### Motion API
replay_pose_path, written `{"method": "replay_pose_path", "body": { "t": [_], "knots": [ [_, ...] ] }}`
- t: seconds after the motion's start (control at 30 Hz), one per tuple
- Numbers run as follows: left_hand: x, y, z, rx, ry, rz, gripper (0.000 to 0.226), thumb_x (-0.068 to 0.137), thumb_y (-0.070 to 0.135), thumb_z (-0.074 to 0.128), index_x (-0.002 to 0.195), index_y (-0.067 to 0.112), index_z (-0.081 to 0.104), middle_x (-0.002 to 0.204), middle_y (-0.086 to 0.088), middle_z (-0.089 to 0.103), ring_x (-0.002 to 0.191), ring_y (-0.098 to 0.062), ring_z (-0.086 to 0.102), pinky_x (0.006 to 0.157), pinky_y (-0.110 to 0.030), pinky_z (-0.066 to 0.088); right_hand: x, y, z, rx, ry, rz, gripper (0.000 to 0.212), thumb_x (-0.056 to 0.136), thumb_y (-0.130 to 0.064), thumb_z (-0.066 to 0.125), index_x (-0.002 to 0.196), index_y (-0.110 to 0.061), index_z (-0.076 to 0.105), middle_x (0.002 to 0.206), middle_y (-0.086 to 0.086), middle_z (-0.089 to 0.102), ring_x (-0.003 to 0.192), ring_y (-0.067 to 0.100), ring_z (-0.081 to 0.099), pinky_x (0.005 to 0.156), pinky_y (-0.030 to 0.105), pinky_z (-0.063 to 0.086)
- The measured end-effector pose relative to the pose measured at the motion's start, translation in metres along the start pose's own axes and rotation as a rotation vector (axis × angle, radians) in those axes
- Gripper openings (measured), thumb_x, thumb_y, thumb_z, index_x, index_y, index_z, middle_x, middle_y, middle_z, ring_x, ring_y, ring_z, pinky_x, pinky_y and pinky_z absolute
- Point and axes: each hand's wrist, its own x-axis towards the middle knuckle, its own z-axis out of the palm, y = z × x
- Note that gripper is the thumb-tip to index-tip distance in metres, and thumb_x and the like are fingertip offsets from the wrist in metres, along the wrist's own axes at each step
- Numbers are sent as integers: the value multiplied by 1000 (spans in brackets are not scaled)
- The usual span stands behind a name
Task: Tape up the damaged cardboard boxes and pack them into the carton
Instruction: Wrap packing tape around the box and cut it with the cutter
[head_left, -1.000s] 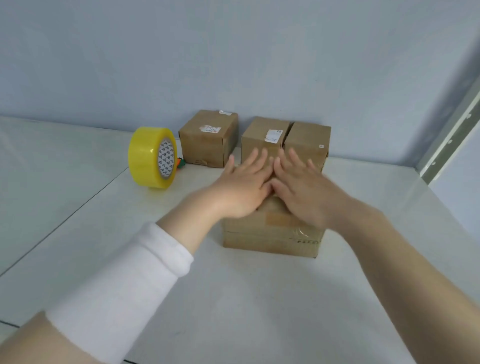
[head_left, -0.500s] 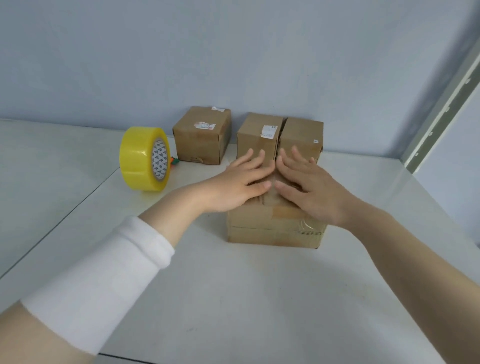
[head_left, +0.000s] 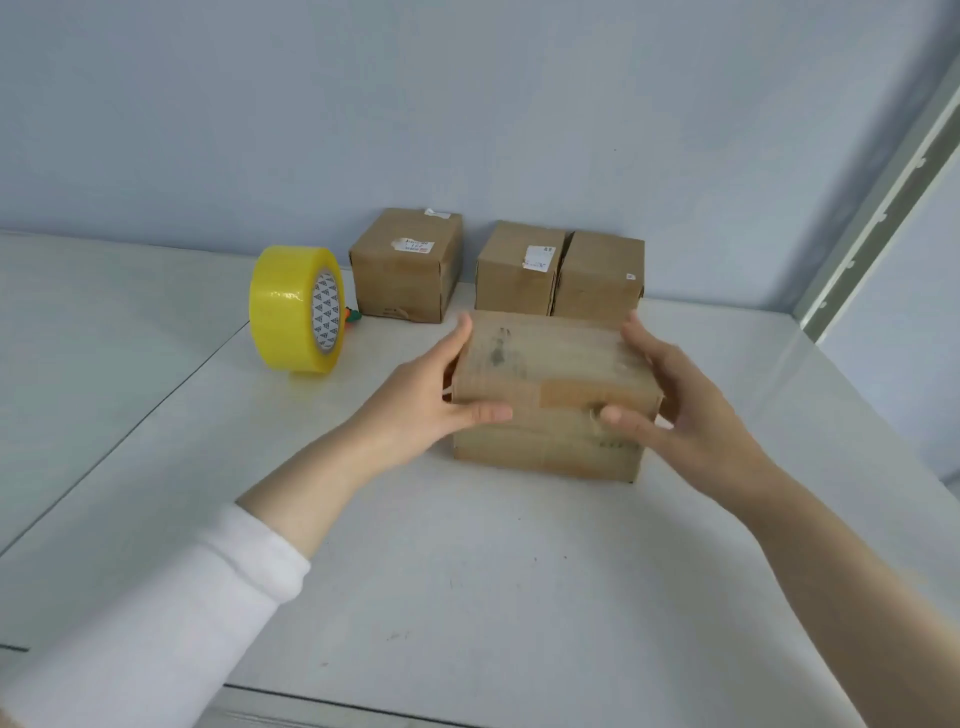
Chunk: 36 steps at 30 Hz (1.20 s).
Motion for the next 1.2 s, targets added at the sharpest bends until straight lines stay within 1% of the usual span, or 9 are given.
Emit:
{"method": "replay_pose_path", "body": {
  "t": [0.13,0.2,0.43,0.6,0.73,0.87,0.93,1.03,1.2],
  "knots": [
    [13,23,-14,-55,137,-19,49,78,75,42,98,41,70,92,21,71,84,8,63,73,-9,48,25,-26,-11,-62,286,169,44,69,-73,55,91,-36,61,90,-23,67,82,-6,62,68,21,45],
    [14,27,-13,-24,65,-124,60,81,74,35,73,29,73,70,17,71,66,3,66,57,-12,51,34,-29,-11,-85,209,349,40,78,-68,50,86,-30,63,88,-17,67,79,1,63,63,23,45],
    [8,10,3,-309,105,-267,91,67,79,17,133,27,51,133,4,57,122,-10,52,108,-34,35,10,-3,1,488,6,418,69,90,-66,10,123,-30,59,124,-6,64,119,12,55,100,30,39],
    [12,5,36,-717,174,-285,56,91,65,25,77,41,74,83,12,74,74,-1,69,66,-30,48,7,3,36,685,128,433,60,90,-67,22,86,-40,75,99,-11,73,90,3,68,71,26,49],
    [13,8,25,-607,68,-248,53,93,62,16,95,41,64,93,17,72,87,3,66,78,-26,48,15,-2,21,650,123,418,51,96,-55,26,99,-29,69,105,-11,71,99,4,65,83,25,45],
    [15,22,-3,-344,130,47,71,87,66,16,147,29,24,152,19,20,138,5,17,115,-16,11,19,-19,-7,245,194,198,48,96,-54,32,141,-38,35,146,-30,27,135,-8,20,102,9,15],
    [19,42,-13,-24,-14,303,68,90,59,17,149,25,15,150,23,8,138,11,1,111,-7,1,22,-36,-8,-131,50,31,50,97,-48,32,145,-38,22,143,-40,9,134,-17,1,100,-2,6],
    [32,52,-9,582,-245,388,79,82,63,11,149,20,13,156,12,1,138,7,-8,115,-20,-6,31,-43,5,-674,-139,-106,53,99,-39,24,148,-20,17,155,-16,5,141,-3,-6,111,13,-6],
    [38,38,0,874,-328,367,103,65,79,10,149,21,-4,157,6,-9,142,0,-9,112,-17,-8,30,-36,14,-913,-182,-107,56,98,-41,21,149,-18,12,157,-8,4,143,0,-1,115,21,-3]
  ]
}}
